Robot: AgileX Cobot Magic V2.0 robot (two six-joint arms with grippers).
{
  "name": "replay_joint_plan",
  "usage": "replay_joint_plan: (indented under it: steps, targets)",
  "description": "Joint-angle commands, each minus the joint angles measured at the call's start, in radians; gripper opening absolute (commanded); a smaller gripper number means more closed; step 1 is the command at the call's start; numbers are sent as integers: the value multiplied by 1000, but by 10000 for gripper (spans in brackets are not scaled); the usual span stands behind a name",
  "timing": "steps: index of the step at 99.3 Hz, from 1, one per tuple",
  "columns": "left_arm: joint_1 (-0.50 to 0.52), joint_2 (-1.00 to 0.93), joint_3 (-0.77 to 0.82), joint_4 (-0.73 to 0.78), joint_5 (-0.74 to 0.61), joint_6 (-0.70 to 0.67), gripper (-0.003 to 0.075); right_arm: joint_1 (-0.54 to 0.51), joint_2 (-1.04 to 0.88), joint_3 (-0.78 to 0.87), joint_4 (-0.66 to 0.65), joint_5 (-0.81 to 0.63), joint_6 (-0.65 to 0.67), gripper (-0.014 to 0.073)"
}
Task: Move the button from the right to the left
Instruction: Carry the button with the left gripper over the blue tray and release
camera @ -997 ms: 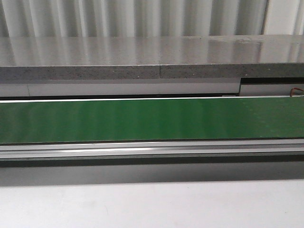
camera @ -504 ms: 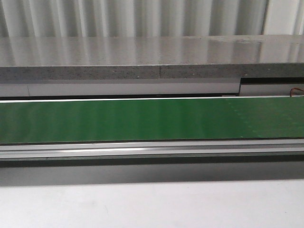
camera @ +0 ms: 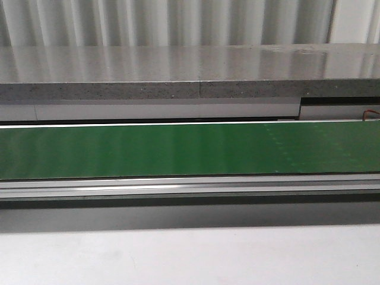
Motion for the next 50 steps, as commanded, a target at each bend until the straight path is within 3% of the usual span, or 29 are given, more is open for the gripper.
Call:
replay_joint_plan:
  steps: [1, 11, 23, 50]
  targets:
    - [2, -46, -26, -16, -6, 7, 171, 1, 5, -27, 11, -63, -6, -67]
    - [2, -46, -26, -6, -4, 7, 321, 1, 5, -27, 11, -63, -6, -67]
    - [2, -46, -26, 21, 0, 7, 445, 1, 5, -27, 11, -63, -6, -67]
    - [22, -48, -50, 18, 2, 7, 477, 1, 5, -27, 11, -63, -6, -67]
